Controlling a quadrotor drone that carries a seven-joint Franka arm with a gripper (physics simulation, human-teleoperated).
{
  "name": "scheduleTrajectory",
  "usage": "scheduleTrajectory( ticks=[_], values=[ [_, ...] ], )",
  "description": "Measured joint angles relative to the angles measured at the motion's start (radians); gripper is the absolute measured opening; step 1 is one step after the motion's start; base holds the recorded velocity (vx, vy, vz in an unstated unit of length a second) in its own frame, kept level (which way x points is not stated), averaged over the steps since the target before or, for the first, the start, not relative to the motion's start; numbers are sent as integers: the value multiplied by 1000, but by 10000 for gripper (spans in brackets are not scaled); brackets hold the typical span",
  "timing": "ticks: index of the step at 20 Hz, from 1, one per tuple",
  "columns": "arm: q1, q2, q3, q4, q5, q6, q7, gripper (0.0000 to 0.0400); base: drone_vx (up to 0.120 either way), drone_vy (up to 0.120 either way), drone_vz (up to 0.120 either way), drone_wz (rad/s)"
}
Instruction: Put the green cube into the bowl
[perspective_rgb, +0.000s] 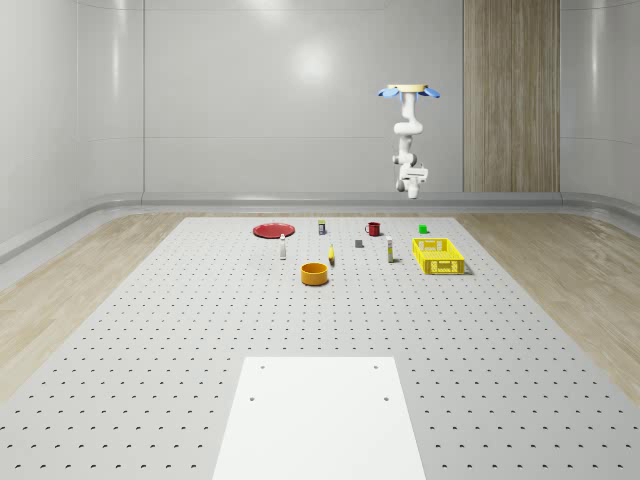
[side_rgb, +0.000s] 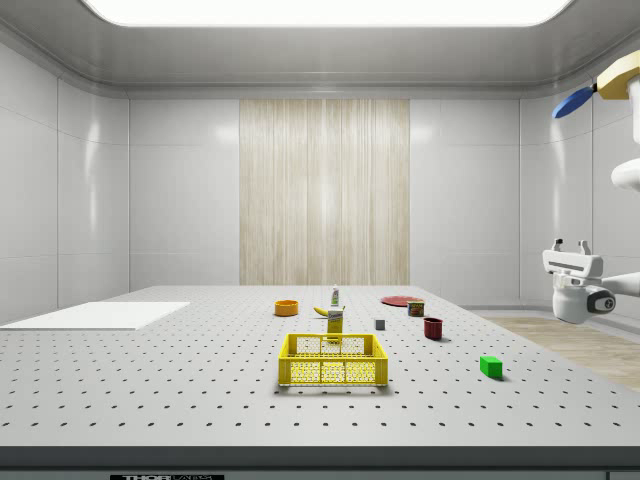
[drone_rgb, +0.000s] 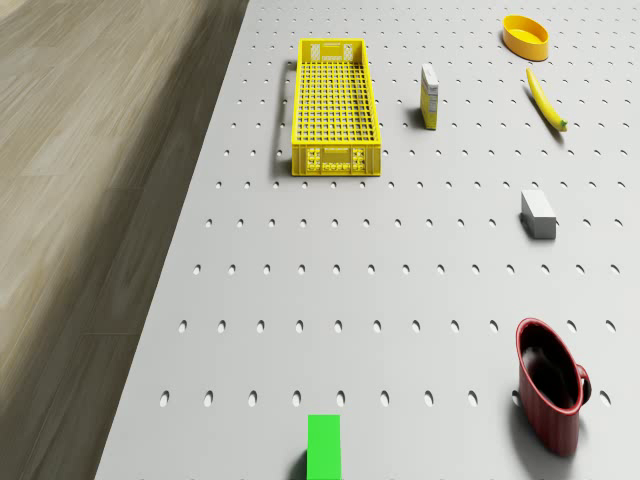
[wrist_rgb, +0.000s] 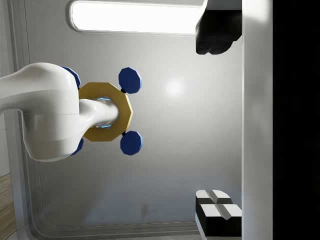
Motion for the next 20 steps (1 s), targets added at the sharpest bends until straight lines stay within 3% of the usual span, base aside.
scheduleTrajectory(
  ticks=[7,12,15,20],
  values=[
    [-32,-7,102,-19,-145,8,20,400,120,120,0,0],
    [-91,-25,283,-87,-405,20,59,400,120,8,-56,0],
    [-153,-49,452,-196,-664,33,109,400,120,0,-120,0],
    [-328,-118,765,-506,-1220,30,276,400,120,0,-120,0]
  ],
)
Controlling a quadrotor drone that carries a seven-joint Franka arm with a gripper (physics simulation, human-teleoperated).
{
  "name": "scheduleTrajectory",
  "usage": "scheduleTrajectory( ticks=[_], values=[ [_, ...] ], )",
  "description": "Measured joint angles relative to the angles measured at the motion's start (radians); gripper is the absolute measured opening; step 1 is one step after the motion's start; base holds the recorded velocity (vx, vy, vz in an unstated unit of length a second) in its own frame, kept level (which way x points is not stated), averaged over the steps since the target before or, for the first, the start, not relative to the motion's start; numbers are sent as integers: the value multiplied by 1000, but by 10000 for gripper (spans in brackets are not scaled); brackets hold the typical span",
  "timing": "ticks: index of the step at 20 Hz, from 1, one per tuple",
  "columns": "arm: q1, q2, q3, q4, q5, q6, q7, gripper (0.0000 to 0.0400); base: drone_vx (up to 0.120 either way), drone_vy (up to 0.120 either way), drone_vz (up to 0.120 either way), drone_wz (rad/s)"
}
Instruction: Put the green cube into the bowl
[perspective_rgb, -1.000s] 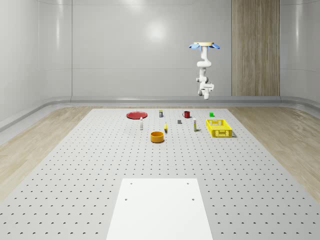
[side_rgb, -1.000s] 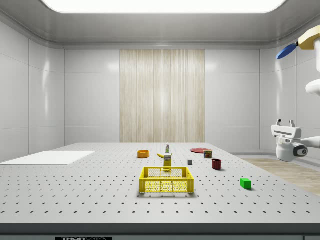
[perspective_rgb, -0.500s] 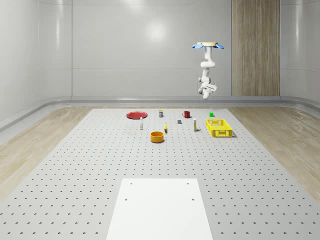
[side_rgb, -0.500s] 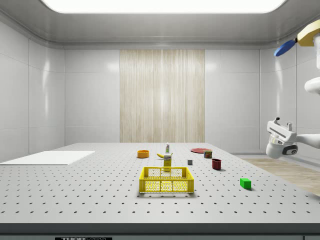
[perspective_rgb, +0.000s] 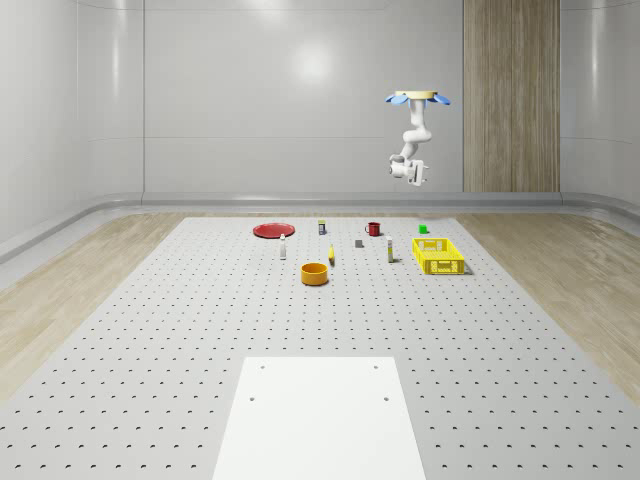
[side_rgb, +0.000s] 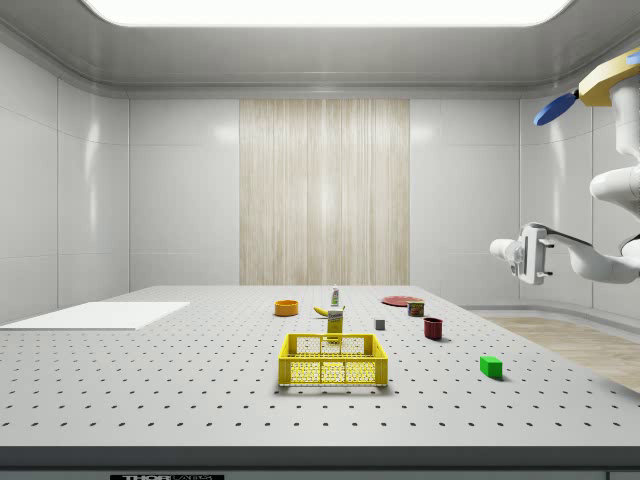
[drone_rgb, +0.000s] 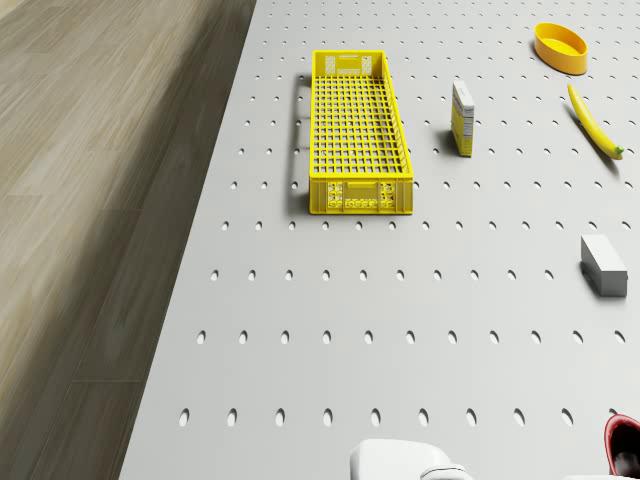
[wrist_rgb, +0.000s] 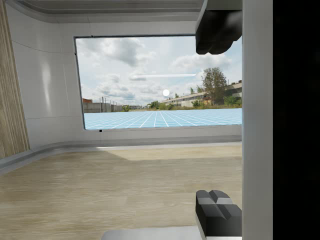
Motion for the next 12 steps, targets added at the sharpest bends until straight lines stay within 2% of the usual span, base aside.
scheduleTrajectory(
  ticks=[3,5,8,12],
  values=[
    [-154,-42,148,-162,-295,-51,135,400,120,0,-120,0],
    [-263,-68,223,-231,-439,-98,218,400,120,0,-120,0],
    [-406,-105,304,-289,-578,-165,317,400,53,0,-120,0],
    [-537,-148,369,-319,-664,-223,403,400,120,0,-120,0]
  ],
)
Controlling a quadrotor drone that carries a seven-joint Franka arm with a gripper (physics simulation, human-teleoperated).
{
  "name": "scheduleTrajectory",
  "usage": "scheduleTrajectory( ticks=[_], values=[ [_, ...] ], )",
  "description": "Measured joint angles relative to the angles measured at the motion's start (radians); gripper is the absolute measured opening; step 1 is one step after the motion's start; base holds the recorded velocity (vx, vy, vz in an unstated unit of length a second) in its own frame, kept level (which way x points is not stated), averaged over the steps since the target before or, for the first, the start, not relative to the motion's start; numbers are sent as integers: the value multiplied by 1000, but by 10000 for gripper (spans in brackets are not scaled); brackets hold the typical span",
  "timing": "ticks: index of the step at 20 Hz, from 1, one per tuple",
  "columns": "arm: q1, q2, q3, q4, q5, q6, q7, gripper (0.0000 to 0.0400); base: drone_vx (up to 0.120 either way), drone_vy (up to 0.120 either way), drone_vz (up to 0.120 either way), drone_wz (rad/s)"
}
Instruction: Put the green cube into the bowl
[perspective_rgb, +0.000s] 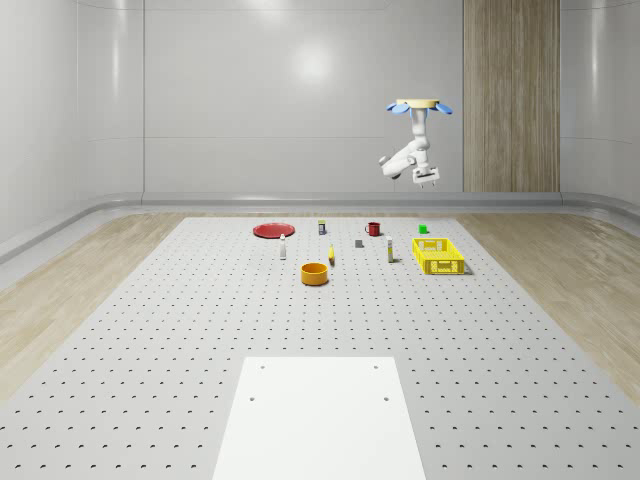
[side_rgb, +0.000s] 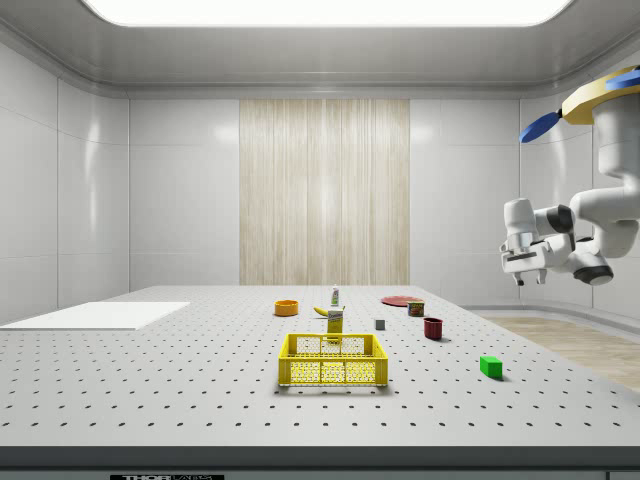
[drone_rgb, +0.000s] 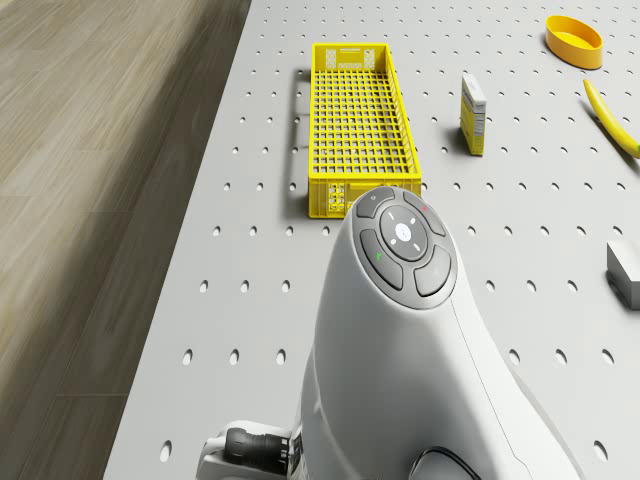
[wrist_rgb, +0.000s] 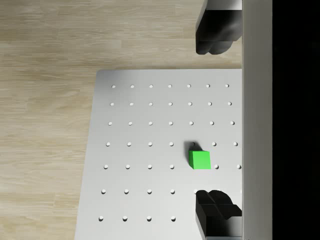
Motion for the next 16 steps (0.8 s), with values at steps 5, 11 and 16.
scheduleTrajectory(
  ticks=[5,11,16],
  values=[
    [-87,-41,43,-11,-34,-27,58,400,120,0,-120,0],
    [-136,-81,69,-12,-36,-22,93,400,120,-27,-120,0],
    [-157,-110,83,-11,-26,-5,110,400,72,-104,-120,0]
  ],
)
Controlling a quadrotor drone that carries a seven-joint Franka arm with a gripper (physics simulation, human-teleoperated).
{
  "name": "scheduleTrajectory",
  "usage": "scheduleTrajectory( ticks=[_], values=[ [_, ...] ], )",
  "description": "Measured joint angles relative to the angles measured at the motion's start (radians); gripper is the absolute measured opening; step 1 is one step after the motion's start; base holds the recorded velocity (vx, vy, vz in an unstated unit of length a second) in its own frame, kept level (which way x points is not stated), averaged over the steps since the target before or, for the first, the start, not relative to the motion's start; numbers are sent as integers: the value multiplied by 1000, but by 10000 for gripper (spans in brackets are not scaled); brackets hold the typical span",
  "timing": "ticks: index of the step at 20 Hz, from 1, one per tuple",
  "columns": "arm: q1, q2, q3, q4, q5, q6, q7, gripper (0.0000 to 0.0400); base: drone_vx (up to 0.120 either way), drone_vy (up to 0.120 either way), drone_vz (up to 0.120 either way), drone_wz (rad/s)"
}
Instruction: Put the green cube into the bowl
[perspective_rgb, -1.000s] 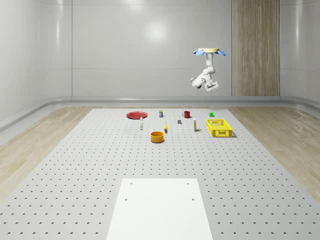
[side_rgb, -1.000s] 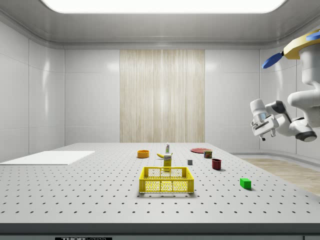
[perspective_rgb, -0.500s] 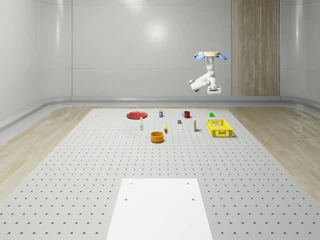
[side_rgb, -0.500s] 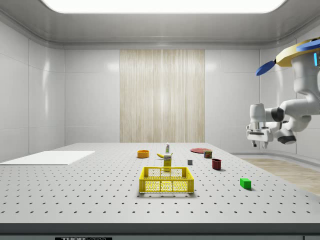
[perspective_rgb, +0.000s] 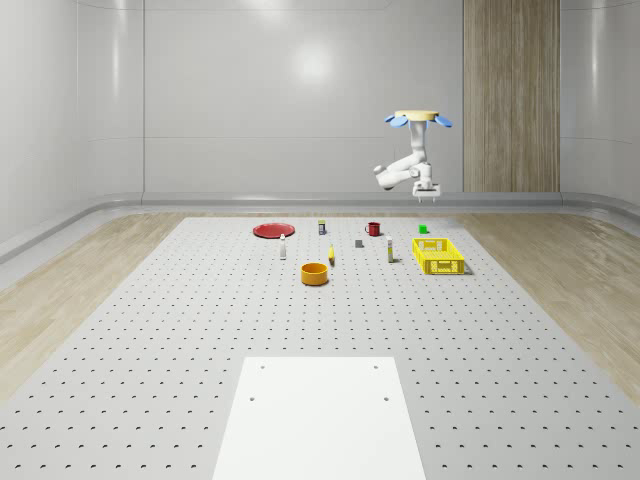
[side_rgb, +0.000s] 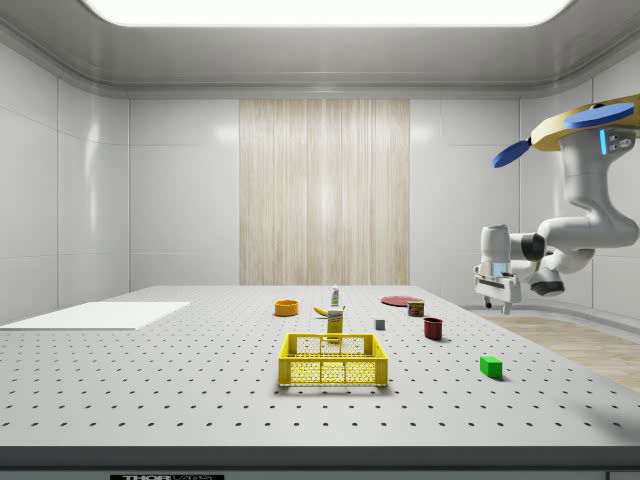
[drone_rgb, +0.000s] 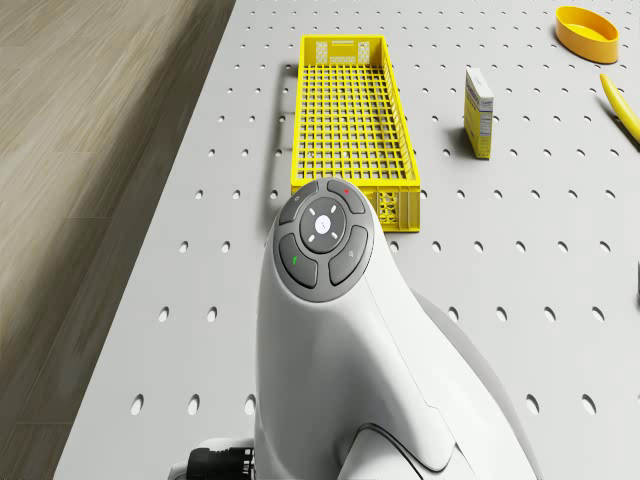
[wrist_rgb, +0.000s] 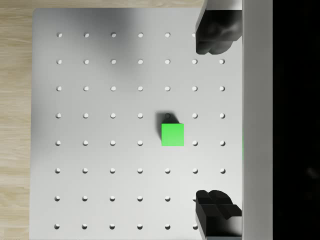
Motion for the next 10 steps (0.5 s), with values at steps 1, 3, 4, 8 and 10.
scheduleTrajectory(
  ticks=[1,3,4,8,10],
  values=[
    [-3,-6,2,0,2,4,3,400,0,0,-120,0],
    [-9,-17,7,1,8,12,8,400,0,0,-120,0],
    [-12,-22,9,1,10,17,10,400,0,0,-120,0],
    [-21,-43,17,3,21,34,18,400,0,-40,-120,0],
    [-25,-53,20,4,26,43,22,400,0,-100,-120,0]
  ],
)
